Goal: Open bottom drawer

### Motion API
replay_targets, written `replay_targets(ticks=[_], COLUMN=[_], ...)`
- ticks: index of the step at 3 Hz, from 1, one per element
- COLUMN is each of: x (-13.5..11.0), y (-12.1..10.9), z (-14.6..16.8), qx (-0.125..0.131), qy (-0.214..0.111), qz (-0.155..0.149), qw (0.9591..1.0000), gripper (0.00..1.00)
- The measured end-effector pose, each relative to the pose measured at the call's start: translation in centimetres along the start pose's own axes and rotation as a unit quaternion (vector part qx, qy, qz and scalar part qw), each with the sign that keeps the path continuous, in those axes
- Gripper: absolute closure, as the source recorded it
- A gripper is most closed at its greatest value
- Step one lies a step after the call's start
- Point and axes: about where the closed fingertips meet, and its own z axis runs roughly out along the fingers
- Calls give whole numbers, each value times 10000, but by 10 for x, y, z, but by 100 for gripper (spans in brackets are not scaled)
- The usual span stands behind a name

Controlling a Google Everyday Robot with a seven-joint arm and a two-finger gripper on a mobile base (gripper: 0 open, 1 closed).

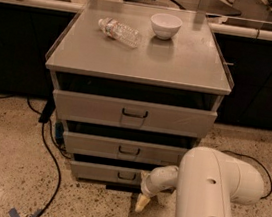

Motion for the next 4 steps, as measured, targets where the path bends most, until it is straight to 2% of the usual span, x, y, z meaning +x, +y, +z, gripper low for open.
replay_targets(ticks=[1, 2, 3, 4], x=[0, -3, -14, -14], y=[0, -1, -9, -9], z=[0, 11, 39, 39], qx=[0, 76, 204, 204], qy=[0, 64, 109, 109], qz=[0, -171, -380, -380], qw=[10000, 9998, 9990, 9990], gripper=[0, 0, 0, 0])
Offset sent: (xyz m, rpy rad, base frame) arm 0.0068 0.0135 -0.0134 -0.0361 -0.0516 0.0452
